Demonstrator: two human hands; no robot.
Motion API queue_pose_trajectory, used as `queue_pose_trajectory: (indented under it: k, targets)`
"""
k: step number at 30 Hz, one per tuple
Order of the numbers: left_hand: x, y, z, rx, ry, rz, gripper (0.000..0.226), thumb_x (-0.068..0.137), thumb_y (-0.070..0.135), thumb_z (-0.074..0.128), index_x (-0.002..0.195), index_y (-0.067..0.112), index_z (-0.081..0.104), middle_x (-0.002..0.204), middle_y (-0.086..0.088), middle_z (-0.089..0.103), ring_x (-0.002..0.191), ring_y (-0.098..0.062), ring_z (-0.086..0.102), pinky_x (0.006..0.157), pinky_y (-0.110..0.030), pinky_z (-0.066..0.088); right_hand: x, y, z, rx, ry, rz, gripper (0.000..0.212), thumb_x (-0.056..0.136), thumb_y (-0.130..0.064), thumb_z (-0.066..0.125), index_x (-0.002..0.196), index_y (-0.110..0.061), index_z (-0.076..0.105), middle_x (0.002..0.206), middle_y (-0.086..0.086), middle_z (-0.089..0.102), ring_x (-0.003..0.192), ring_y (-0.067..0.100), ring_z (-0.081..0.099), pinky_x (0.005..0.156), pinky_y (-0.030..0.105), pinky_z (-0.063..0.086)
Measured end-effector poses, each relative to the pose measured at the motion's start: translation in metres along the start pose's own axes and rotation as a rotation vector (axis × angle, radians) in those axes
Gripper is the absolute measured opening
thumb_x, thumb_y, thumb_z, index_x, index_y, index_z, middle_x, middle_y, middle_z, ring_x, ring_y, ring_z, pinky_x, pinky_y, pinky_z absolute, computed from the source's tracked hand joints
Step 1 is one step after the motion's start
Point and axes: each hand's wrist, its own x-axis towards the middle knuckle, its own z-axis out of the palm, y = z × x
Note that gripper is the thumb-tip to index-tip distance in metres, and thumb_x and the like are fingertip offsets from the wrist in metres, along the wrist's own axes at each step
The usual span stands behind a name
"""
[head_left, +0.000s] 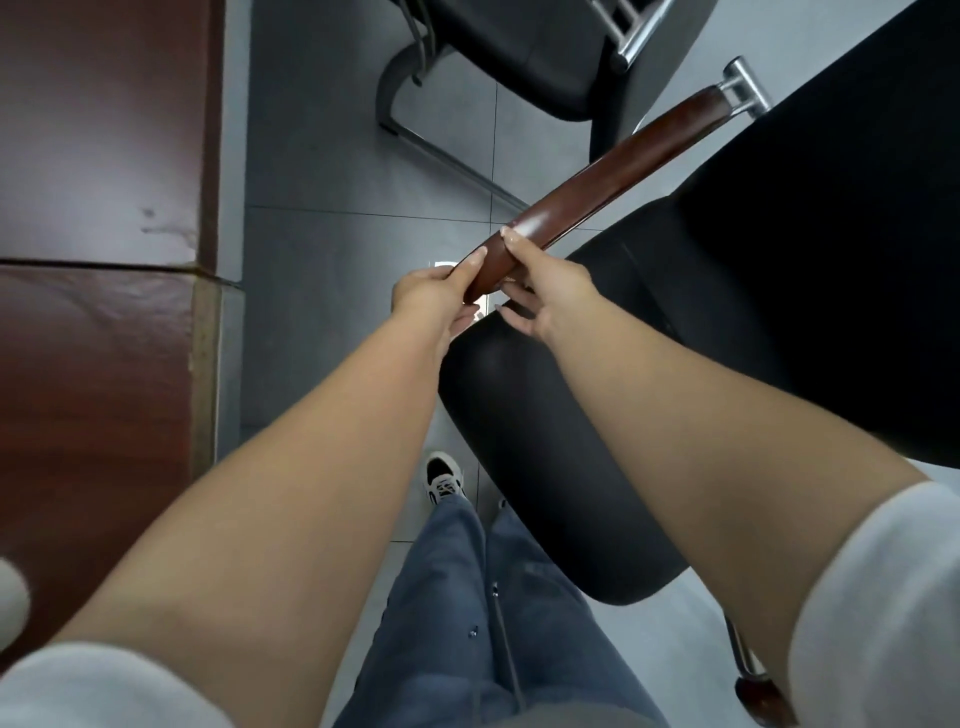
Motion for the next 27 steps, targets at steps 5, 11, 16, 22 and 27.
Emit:
queue_pose_trajectory:
  k: [5, 11, 16, 22, 27]
  targets:
    - [-0.006, -0.003, -0.003, -0.041, -0.055, -0.008, 0.05, 0.082, 0.039, 0.068, 0.122, 0.011, 0.055, 0.103, -0.004, 0.063, 0.085, -0.015, 0.063, 0.084, -0.023, 0.052, -0.004, 0.0, -0.004, -0.195, 0.042, -0.048, 0.022, 0.083, -0.039, 0.067, 0.083, -0.018, 0.058, 0.096, 0.0, 0.067, 0.083, 0.012, 0.062, 0.083, 0.032, 0.052]
    - [-0.035, -0.023, -0.005, -0.057, -0.151, -0.027, 0.044, 0.092, 0.025, 0.058, 0.132, 0.013, 0.044, 0.109, -0.003, 0.06, 0.103, -0.016, 0.057, 0.091, -0.025, 0.045, -0.027, 0.026, -0.019, -0.004, -0.059, 0.035, 0.035, 0.086, -0.032, 0.065, 0.113, -0.011, 0.062, 0.091, 0.0, 0.066, 0.089, 0.014, 0.064, 0.08, 0.029, 0.052]
    - [-0.064, -0.036, -0.015, 0.006, -0.191, 0.047, 0.004, 0.093, 0.024, 0.053, 0.095, 0.02, 0.055, 0.084, 0.004, 0.065, 0.087, -0.012, 0.061, 0.085, -0.025, 0.048, -0.054, 0.03, -0.035, -0.137, -0.044, -0.084, 0.028, 0.088, -0.031, 0.063, 0.109, -0.013, 0.064, 0.088, 0.0, 0.067, 0.076, 0.01, 0.064, 0.071, 0.022, 0.052]
    - [-0.099, -0.034, -0.014, 0.138, -0.278, 0.272, 0.015, 0.091, 0.026, 0.056, 0.077, 0.021, 0.056, 0.075, 0.001, 0.065, 0.075, -0.012, 0.062, 0.079, -0.025, 0.049, -0.092, 0.025, -0.067, -0.413, -0.022, -0.341, 0.017, 0.087, -0.033, 0.064, 0.085, -0.016, 0.064, 0.079, -0.003, 0.064, 0.069, 0.007, 0.059, 0.063, 0.019, 0.047]
    - [-0.124, -0.039, -0.003, 0.299, -0.366, 0.406, 0.018, 0.09, 0.025, 0.057, 0.073, 0.02, 0.054, 0.068, 0.002, 0.06, 0.068, -0.008, 0.058, 0.075, -0.023, 0.047, -0.127, 0.035, -0.097, -0.487, 0.02, -0.438, 0.021, 0.086, -0.034, 0.064, 0.073, -0.017, 0.059, 0.071, -0.005, 0.061, 0.062, 0.005, 0.054, 0.056, 0.014, 0.042]
